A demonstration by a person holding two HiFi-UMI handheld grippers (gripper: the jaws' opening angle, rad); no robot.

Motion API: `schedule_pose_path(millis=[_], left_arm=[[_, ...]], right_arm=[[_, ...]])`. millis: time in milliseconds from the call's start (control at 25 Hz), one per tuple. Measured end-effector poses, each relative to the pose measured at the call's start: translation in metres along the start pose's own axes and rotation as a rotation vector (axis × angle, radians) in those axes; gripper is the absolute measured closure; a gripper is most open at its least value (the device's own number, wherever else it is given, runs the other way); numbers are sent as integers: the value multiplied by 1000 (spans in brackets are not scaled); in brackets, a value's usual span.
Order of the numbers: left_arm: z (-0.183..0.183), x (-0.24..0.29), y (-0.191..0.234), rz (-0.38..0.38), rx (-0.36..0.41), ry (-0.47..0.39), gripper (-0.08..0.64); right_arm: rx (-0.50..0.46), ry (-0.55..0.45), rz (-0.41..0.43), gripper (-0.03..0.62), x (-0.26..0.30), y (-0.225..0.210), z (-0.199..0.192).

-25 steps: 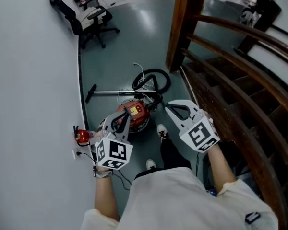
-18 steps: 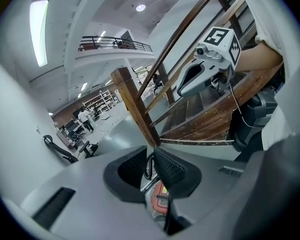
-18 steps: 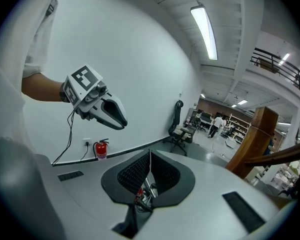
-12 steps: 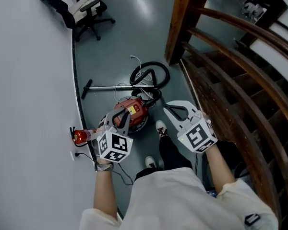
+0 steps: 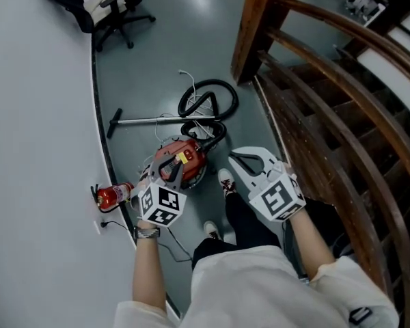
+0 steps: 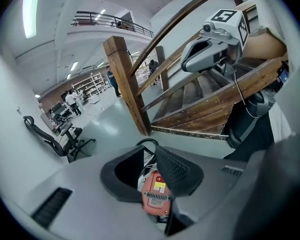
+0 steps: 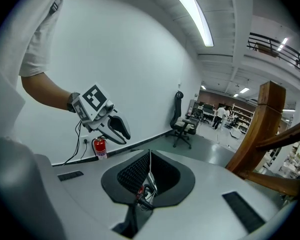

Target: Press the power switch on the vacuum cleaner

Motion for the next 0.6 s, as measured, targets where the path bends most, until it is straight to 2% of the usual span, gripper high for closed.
schedule_pose_path(millis=[280, 600], left_arm=[[-35, 53, 1, -35, -50, 35, 481], [-73, 110, -7, -79, -78, 77, 479]], right_arm=[[67, 13, -8, 561, 28, -27, -24], [76, 66, 13, 561, 65, -36, -59]])
Point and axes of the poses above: the fingertips, and each gripper's own axes: x forward along the fingers, y to its left, z out of its top, the point moved 3 cm from there along -x, backward along the fingers, and after that the axes turned 15 degrees about x, right-handed, at the moved point
